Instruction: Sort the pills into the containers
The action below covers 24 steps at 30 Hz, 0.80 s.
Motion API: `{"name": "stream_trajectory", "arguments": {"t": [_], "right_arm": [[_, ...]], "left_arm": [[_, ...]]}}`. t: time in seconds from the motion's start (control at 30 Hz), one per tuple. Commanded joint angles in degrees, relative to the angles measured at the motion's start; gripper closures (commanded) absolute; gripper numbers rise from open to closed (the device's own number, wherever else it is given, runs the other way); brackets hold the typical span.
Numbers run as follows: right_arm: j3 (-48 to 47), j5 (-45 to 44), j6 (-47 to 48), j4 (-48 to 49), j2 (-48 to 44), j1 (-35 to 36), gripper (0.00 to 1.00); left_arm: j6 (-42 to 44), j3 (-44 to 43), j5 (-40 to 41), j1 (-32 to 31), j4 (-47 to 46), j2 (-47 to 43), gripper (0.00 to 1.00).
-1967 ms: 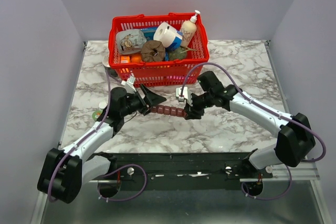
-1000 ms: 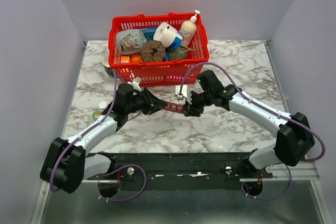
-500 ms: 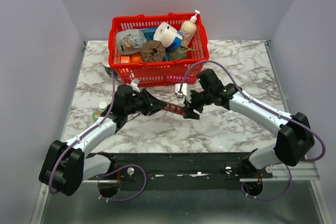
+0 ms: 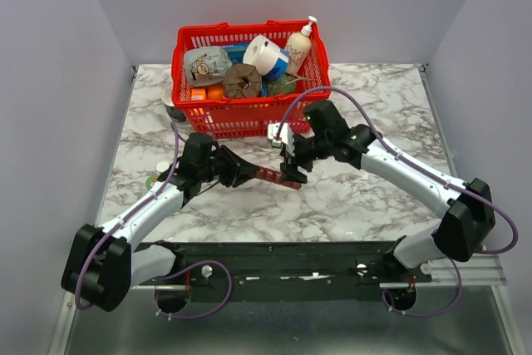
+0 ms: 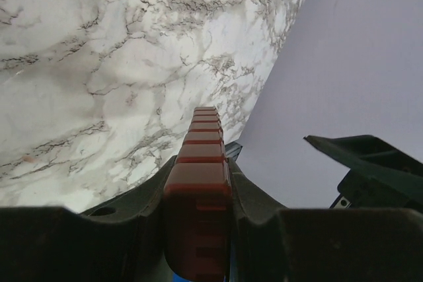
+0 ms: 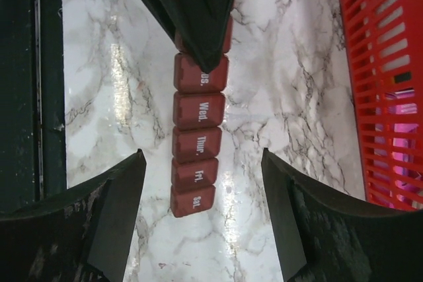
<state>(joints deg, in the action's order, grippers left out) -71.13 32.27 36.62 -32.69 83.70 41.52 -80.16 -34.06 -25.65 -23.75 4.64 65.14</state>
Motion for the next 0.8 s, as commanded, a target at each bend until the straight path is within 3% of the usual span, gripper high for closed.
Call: {"name": "stream_trajectory", "arguments": {"t": [0.0,0.77], "right_arm": [[1.52,-1.86,-1.11,-0.01,1.55,1.72,0.21],[2.05,-2.57,0.03,1.13,7.62,2.43,0.39]], "left_arm": [[-3.42,0.4,0.43,-0.33,0.54,-1.07,1.0],[-6.5,4.44,-2.21,-0.33,-7.98,-2.22,1.0]]}}
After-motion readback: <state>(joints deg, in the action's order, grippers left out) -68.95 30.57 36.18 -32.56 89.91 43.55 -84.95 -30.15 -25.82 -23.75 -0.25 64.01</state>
